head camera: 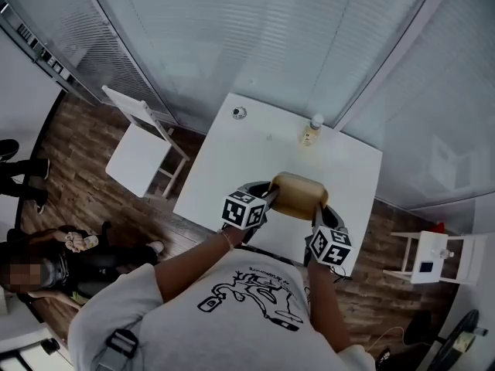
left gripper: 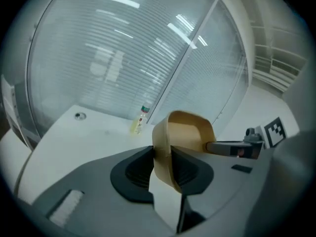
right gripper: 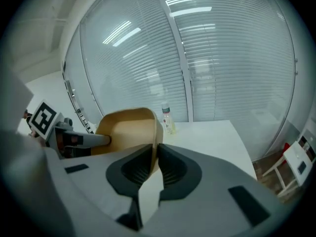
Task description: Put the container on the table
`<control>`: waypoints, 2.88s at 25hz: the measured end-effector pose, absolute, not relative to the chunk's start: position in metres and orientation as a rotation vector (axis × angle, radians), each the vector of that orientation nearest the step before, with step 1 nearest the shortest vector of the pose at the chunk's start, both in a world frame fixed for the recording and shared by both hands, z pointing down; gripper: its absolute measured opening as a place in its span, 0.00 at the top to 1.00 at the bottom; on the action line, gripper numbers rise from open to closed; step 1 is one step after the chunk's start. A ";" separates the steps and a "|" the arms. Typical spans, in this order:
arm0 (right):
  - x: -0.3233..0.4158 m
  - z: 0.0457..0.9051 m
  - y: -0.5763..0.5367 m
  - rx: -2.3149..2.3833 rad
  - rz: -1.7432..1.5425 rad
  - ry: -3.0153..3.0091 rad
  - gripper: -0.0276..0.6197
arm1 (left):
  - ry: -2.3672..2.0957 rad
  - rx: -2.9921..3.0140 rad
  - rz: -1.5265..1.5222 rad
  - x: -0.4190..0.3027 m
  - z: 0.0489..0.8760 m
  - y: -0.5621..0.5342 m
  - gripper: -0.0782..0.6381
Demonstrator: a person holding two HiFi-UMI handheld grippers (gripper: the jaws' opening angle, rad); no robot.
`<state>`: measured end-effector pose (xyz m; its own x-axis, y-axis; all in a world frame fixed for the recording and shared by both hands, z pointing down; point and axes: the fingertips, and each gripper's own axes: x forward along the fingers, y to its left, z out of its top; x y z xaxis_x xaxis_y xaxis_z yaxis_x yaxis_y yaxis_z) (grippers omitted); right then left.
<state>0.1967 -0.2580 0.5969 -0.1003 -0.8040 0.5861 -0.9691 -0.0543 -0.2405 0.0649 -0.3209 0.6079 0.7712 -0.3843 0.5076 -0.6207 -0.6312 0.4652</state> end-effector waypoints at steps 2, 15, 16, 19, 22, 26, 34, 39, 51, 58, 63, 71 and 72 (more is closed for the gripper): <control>0.199 0.622 -0.260 1.879 0.965 -1.923 0.93 | -0.725 2.252 0.488 0.066 0.630 -0.323 0.78; 0.203 0.751 -0.265 1.708 1.204 -1.757 0.93 | -0.694 2.149 0.734 0.070 0.759 -0.320 0.78; 0.202 0.757 -0.265 1.698 1.217 -1.750 0.93 | -0.690 2.141 0.742 0.069 0.764 -0.320 0.78; 0.200 0.772 -0.265 1.659 1.257 -1.735 0.93 | -0.676 2.112 0.757 0.068 0.779 -0.320 0.77; 0.198 0.785 -0.264 1.626 1.308 -1.724 0.93 | -0.665 2.105 0.799 0.066 0.792 -0.318 0.77; 0.199 0.797 -0.261 1.611 1.358 -1.704 0.93 | -0.664 2.070 0.809 0.068 0.801 -0.319 0.77; 0.209 0.781 -0.263 1.664 1.348 -1.786 0.89 | -0.698 2.102 0.781 0.063 0.789 -0.326 0.68; 0.223 0.722 -0.268 1.743 1.121 -1.901 0.88 | -0.826 2.197 0.694 0.041 0.740 -0.341 0.69; 0.178 0.482 -0.266 1.792 0.402 -2.327 0.90 | -0.768 2.646 0.169 0.058 0.506 -0.322 0.83; 0.159 0.396 -0.252 1.818 0.210 -2.400 0.91 | -0.752 2.791 -0.007 0.059 0.415 -0.299 0.84; 0.152 0.365 -0.247 1.841 0.127 -2.416 0.92 | -0.745 2.830 -0.089 0.060 0.377 -0.287 0.85; 0.146 0.359 -0.245 1.845 0.112 -2.415 0.92 | -0.750 2.845 -0.092 0.059 0.371 -0.285 0.85; 0.146 0.359 -0.245 1.846 0.113 -2.413 0.92 | -0.749 2.843 -0.092 0.059 0.371 -0.285 0.85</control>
